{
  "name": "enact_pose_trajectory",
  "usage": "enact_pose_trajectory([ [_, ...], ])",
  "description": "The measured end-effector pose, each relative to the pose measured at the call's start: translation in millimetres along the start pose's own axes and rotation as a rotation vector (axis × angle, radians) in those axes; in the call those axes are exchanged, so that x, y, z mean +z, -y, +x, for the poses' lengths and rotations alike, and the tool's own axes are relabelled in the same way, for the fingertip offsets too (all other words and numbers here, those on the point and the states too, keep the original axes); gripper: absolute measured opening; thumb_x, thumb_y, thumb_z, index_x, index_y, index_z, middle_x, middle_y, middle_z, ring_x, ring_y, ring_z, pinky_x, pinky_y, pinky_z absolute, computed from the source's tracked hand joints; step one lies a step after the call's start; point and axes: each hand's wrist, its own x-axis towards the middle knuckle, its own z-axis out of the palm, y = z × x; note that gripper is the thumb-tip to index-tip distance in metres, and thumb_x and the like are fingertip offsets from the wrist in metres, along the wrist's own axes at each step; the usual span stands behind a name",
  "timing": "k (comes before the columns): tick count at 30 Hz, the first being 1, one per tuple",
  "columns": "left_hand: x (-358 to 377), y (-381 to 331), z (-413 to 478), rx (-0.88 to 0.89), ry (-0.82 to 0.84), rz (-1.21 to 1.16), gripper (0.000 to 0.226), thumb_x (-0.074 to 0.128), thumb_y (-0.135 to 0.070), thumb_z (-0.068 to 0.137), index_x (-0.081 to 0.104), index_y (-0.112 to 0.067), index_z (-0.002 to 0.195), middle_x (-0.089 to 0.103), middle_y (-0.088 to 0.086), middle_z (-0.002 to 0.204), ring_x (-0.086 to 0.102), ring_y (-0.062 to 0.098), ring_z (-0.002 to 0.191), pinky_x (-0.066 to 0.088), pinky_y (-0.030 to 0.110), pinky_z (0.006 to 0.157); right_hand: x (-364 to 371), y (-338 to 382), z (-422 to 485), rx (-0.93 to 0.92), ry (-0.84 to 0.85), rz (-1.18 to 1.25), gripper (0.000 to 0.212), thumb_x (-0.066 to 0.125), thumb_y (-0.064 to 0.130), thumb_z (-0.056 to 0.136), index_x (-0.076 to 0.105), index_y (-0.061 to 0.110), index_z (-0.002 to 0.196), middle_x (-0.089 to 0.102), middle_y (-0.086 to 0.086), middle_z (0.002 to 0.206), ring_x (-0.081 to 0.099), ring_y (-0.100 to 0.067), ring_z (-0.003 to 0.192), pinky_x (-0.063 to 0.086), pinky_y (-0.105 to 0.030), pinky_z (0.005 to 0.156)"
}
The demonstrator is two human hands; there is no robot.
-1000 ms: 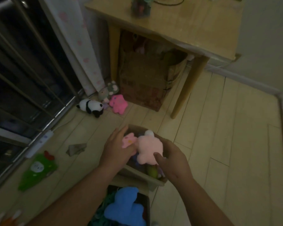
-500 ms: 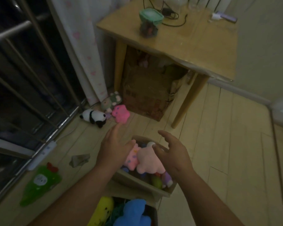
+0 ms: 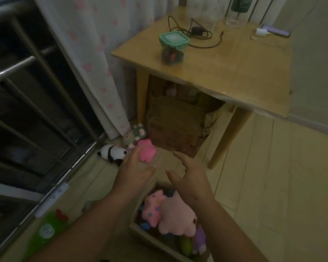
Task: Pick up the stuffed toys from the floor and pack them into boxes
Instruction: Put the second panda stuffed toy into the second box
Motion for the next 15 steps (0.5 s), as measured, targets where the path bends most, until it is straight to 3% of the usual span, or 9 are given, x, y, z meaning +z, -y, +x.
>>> enact_pose_trajectory([
  [2, 19.0, -11.3, 12.3, -0.007, -0.04, -0.03, 0.083, 0.064, -0.048, 0.068, 0.036, -0.026, 0.143, 0.04, 0.001, 0.145, 0.038, 0.017, 0.132, 0.034, 0.037, 0.109, -16.4, -13.5, 20.3, -0.047, 0.032, 0.005, 0.055, 0.062, 0.038, 0.088, 0.042, 0.035, 0.139, 0.047, 0.013, 0.14, 0.041, -0.004, 0.127, 0.028, -0.014, 0.095],
  [5, 36.8, -19.2, 24.7, -0.026, -0.093, -0.026, 0.067, 0.07, -0.03, 0.081, 0.037, -0.032, 0.14, 0.045, -0.005, 0.138, 0.042, 0.014, 0.127, 0.036, 0.028, 0.101, -35.1, -30.8, 45.1, -0.096, 0.084, -0.032, 0.054, 0.06, 0.04, 0.088, 0.042, 0.035, 0.139, 0.046, 0.013, 0.141, 0.041, -0.004, 0.127, 0.027, -0.013, 0.093],
  [8, 42.4, -23.3, 35.1, -0.049, -0.127, -0.083, 0.064, 0.068, -0.032, 0.076, 0.043, -0.03, 0.134, 0.051, -0.009, 0.123, 0.05, 0.012, 0.116, 0.037, 0.025, 0.093, -45.5, -44.4, 65.5, -0.116, 0.105, -0.029, 0.054, 0.06, 0.04, 0.088, 0.043, 0.034, 0.139, 0.046, 0.013, 0.141, 0.041, -0.003, 0.127, 0.026, -0.011, 0.092],
  [11, 40.0, -14.3, 42.4, -0.072, -0.14, -0.023, 0.068, 0.068, -0.037, 0.077, 0.042, -0.028, 0.139, 0.046, -0.012, 0.126, 0.044, 0.006, 0.118, 0.036, 0.025, 0.095, -39.8, -50.7, 82.9, -0.132, 0.126, -0.029, 0.054, 0.061, 0.041, 0.088, 0.043, 0.035, 0.139, 0.046, 0.014, 0.141, 0.04, -0.002, 0.127, 0.025, -0.011, 0.092],
  [15, 27.2, 11.5, 58.4, -0.095, -0.174, -0.004, 0.06, 0.071, -0.027, 0.083, 0.044, -0.034, 0.136, 0.047, -0.014, 0.129, 0.045, 0.005, 0.117, 0.036, 0.024, 0.092, -10.8, -55.4, 108.9, -0.116, 0.172, 0.002, 0.055, 0.062, 0.04, 0.086, 0.044, 0.033, 0.138, 0.048, 0.009, 0.141, 0.044, -0.009, 0.127, 0.032, -0.017, 0.095],
])
